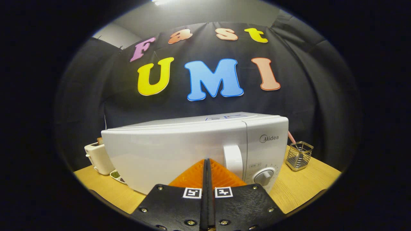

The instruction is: Open the microwave, put the food inside, and close the microwave door.

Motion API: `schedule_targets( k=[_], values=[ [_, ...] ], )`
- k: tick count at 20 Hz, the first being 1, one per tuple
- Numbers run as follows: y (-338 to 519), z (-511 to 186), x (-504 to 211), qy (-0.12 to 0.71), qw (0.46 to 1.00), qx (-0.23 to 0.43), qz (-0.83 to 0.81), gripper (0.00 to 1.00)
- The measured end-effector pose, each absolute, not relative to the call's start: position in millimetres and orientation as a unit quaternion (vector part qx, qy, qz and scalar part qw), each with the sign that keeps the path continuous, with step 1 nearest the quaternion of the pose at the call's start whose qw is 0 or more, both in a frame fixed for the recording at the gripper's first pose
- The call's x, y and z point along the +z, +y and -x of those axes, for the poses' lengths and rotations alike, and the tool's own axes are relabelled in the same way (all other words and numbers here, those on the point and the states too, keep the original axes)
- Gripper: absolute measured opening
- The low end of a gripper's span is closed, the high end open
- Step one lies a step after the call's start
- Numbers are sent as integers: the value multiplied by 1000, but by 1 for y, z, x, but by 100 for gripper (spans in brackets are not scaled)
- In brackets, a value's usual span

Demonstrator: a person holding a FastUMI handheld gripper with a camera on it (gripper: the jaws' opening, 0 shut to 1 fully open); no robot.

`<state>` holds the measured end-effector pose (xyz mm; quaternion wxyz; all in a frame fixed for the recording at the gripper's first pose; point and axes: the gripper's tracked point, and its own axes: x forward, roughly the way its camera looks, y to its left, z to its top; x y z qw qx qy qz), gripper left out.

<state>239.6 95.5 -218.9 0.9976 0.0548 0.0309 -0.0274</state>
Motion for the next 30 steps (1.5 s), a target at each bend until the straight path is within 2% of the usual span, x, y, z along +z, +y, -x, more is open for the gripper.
schedule_targets(
  k=[6,12,14,15,16,17,20,21,25,30],
  values=[
    [91,-232,-206,19,999,-29,-40,1],
    [66,-167,-144,-15,998,-45,-40,1],
    [62,-145,-122,-9,998,-31,-59,3],
    [60,-136,-113,-5,998,-23,-65,13],
    [55,-126,-102,-3,998,-22,-62,29],
    [48,-118,-89,-4,998,-26,-50,36],
    [34,-92,-48,-10,999,-45,3,89],
    [34,-82,-36,-9,999,-42,5,92],
    [42,-48,16,-5,999,2,-40,93],
    [8,-11,63,-58,997,-46,11,93]
  ],
)
